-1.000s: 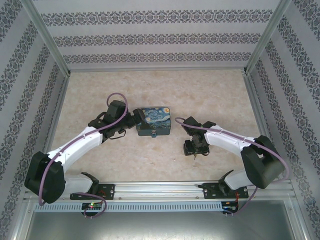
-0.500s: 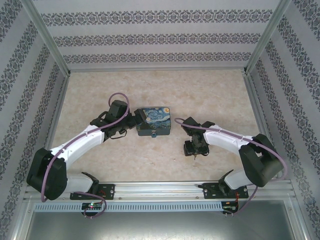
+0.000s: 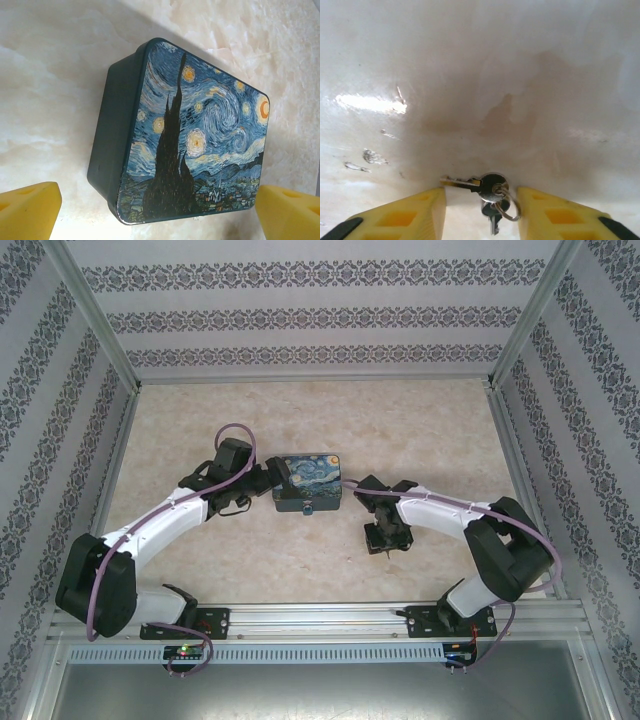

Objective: Unlock a padlock with a key

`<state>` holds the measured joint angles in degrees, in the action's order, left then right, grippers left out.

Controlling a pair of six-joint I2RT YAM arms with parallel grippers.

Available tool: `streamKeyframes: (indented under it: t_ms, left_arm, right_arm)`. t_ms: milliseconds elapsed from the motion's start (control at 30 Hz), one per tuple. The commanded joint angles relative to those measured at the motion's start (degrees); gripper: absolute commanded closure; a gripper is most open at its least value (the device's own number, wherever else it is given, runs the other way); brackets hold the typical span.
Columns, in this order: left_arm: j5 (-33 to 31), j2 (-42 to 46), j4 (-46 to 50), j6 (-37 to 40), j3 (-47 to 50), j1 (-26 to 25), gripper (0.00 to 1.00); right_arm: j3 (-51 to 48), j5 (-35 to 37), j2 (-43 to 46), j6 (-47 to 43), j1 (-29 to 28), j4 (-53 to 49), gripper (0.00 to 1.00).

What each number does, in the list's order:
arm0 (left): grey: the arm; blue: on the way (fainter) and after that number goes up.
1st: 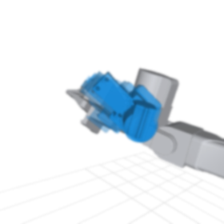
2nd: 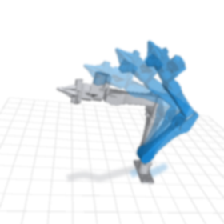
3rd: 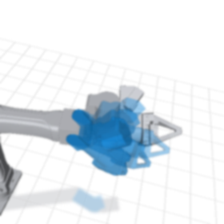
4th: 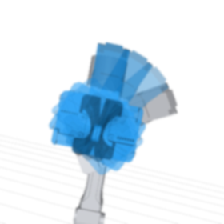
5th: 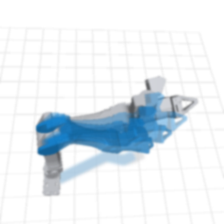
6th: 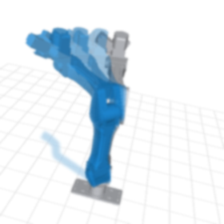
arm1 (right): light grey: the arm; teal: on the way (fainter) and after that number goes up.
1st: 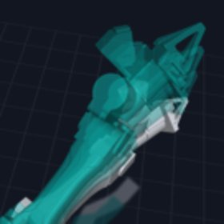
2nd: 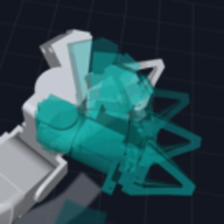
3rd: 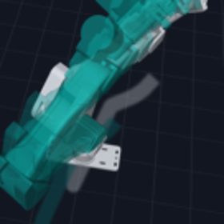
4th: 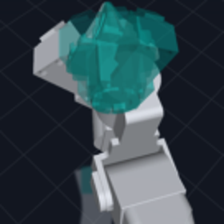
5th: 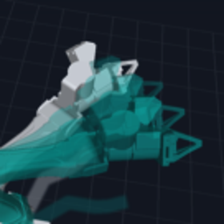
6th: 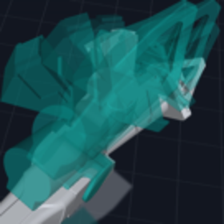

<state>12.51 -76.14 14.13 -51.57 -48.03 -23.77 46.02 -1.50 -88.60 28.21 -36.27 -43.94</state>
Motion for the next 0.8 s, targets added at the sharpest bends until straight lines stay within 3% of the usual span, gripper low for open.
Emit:
streamKeyframes:
  t_ms: [0, 200, 433, 667, 767]
  left_arm:
    - [0.94, 0.02, -1.46, 1.30, -1.37, 0.91, 0.01]
    - [1.29, 0.78, -0.78, 1.56, -1.30, 1.33, 0.01]
    - [1.20, 1.52, -0.68, 1.46, -0.80, 1.51, 0.01]
    - [0.78, 2.26, -0.29, 1.21, -0.40, 1.47, 0.01]
    - [0.61, 2.57, 0.01, 1.21, -0.29, 1.48, 0.01]
  right_arm:
    - [0.11, 1.56, -1.26, -0.59, 0.19, -1.37, 0.62]
    - [-1.37, -3.22, -1.29, -0.38, 0.90, 1.17, 0.71]
    - [-2.08, -3.62, -2.34, -0.26, 0.70, 2.52, 0.80]
    - [-2.34, -3.82, -2.88, -0.34, 0.77, 4.29, 0.98]
    - [-2.52, -3.81, -2.58, -0.47, 0.91, 4.90, 1.00]
